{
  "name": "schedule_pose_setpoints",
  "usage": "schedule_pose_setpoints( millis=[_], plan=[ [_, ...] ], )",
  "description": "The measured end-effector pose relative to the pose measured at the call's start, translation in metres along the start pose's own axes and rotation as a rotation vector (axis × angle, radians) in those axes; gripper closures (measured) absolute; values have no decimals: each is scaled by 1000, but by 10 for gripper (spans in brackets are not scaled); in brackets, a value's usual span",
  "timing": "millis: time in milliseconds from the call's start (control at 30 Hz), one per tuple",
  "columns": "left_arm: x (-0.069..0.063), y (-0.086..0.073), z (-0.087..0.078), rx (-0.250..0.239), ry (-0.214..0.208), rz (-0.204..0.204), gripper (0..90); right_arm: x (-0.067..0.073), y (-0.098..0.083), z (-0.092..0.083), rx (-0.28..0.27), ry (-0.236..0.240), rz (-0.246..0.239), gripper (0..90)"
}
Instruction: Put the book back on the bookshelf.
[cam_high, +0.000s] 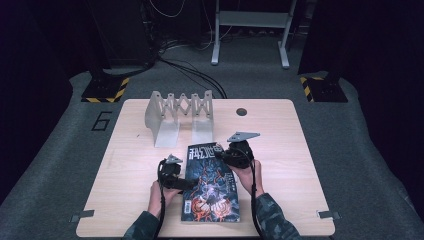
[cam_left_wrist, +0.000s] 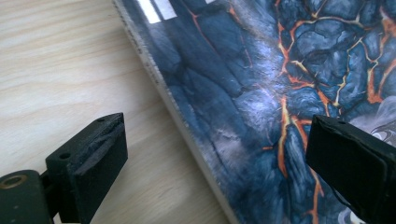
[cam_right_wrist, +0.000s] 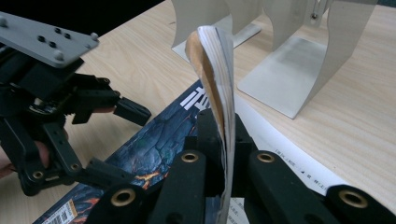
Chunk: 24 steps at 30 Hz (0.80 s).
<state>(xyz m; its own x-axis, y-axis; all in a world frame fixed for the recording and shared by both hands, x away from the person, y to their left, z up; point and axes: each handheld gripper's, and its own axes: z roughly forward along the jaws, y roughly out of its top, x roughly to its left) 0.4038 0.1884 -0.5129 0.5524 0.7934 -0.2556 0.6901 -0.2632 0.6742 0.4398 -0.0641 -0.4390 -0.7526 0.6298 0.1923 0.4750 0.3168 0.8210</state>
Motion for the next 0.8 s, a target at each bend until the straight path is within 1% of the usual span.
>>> schedule_pose_setpoints(
  millis=[33,67,100,133,167,200,233,267,300,333,367,400,433,467,500,567,600,633,667,700,733,800],
  plan=[
    [0,1,1,14,-10,12,63,1,0,-1,-2,-5,2,882],
    [0,1,1,14,-10,12,67,1,0,-1,-2,-5,2,882],
    [-2,1,3,16,-20,18,71,2,1,-2,-12,-1,-5,882],
    [-3,1,4,10,-23,5,71,2,1,-2,-12,-1,-5,882],
    [-4,1,4,19,-43,9,76,3,1,-3,-18,2,-9,881],
    [-4,1,4,19,-43,9,89,3,1,-3,-18,2,-9,881],
    [-5,2,5,16,-65,0,89,2,1,-4,-23,6,-14,881],
    [-6,3,4,16,-84,6,124,1,0,-3,-30,12,-9,881],
    [-7,3,4,17,-88,14,137,0,0,-4,-29,15,-2,881],
    [-7,3,4,17,-88,14,138,0,0,-4,-29,15,-2,881],
    [-8,3,4,19,-76,15,141,-1,-1,-4,-35,18,4,881],
    [-8,3,4,22,-67,18,151,-2,-1,-3,-37,18,-1,881],
    [-7,3,4,26,-64,21,170,-2,-2,-3,-34,15,0,881],
    [-6,3,4,30,-67,14,183,-3,-2,-3,-28,19,10,881],
    [-6,3,4,30,-67,14,194,-3,-2,-3,-28,19,10,881],
    [-5,2,5,28,-57,1,219,-7,-6,3,-16,14,38,881],
    [-5,2,5,28,-57,1,237,-8,-7,4,-15,9,37,880],
    [-5,2,5,29,-51,-1,237,-8,-7,4,-15,9,37,880],
    [-4,2,4,36,-47,1,269,-11,-9,6,-10,12,59,880],
    [-4,1,4,26,-36,-2,287,-13,-10,7,-6,5,70,880],
    [-4,1,4,29,-32,5,305,-16,-12,9,-2,8,70,880],
    [-7,0,4,26,-2,13,336,-18,-14,13,12,1,86,879]
  ],
)
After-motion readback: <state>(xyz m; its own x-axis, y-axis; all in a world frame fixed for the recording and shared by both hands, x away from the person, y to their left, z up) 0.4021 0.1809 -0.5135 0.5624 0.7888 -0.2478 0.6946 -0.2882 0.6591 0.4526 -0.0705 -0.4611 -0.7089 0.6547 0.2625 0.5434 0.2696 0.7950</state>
